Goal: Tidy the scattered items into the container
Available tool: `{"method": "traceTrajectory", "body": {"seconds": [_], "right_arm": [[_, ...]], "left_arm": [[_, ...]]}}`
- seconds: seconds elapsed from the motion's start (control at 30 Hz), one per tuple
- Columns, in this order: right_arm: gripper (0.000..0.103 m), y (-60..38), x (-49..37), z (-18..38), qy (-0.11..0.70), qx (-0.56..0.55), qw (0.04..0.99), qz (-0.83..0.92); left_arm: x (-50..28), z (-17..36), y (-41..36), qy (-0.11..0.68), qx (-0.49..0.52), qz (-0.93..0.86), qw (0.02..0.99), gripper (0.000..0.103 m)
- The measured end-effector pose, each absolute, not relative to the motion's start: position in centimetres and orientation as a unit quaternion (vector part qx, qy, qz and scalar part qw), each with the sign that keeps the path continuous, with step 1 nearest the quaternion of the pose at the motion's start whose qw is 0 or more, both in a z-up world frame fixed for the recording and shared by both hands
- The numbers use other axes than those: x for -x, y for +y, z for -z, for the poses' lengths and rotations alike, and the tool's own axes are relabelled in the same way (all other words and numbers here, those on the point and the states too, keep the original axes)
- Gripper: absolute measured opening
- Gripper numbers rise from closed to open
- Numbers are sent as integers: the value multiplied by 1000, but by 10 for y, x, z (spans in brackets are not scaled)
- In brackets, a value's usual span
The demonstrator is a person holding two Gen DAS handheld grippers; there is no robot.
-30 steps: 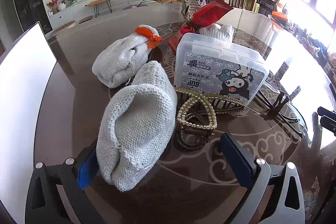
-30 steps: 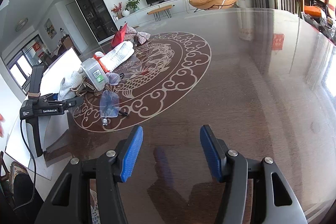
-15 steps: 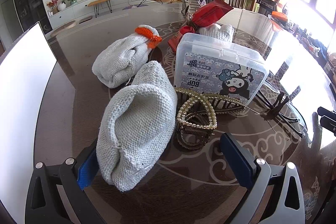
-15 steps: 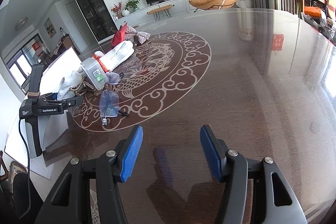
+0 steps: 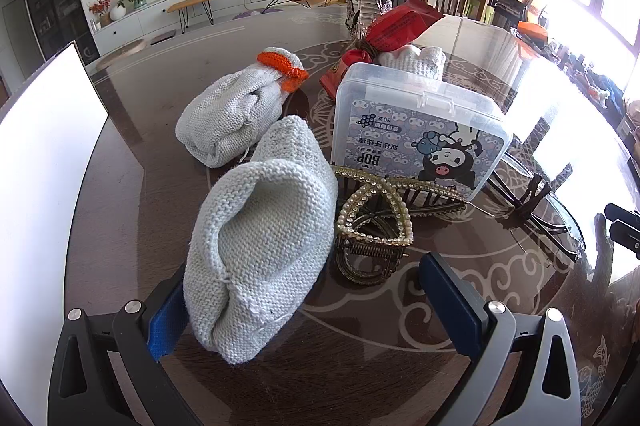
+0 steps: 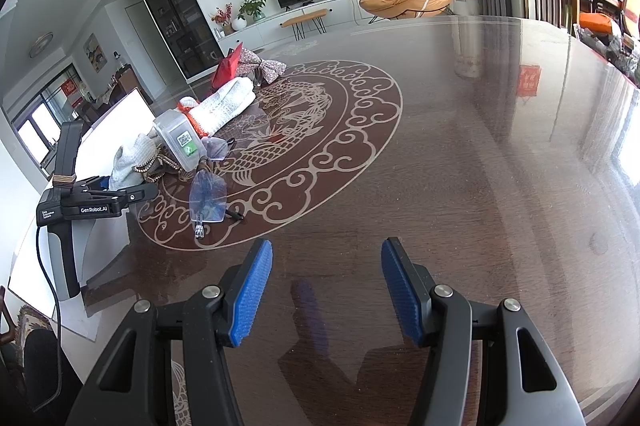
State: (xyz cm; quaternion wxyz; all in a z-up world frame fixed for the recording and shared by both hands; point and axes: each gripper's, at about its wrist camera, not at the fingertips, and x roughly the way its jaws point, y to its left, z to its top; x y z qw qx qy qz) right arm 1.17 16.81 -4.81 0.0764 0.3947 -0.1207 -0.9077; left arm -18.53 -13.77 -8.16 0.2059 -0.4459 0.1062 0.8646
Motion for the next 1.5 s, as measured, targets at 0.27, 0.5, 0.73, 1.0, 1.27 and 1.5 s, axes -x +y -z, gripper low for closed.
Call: {"method": "traceTrajectory", "body": {"seconds": [0.27, 0.5, 0.73, 1.0, 1.27, 1.5], "right_arm": [[58, 168, -12, 49, -120, -395, 76, 908], [58, 168, -12, 49, -119, -395, 76, 908], [58, 168, -12, 48, -121, -394, 76, 908], [58, 168, -12, 48, -123, -394, 78, 908], [58, 169, -12, 48, -126, -393, 79, 907], [58, 169, -12, 48, -124, -394, 79, 907]], "left_arm": [[185, 82, -138, 106, 446, -865, 206, 103], [185, 82, -138, 106, 446, -865, 206, 103], [185, 82, -137, 106, 446, -865, 206, 103], [185, 82, -138, 106, 446, -865, 206, 103], [185, 82, -137, 106, 446, -865, 206, 103], [185, 82, -138, 106, 446, -865, 206, 103]]}}
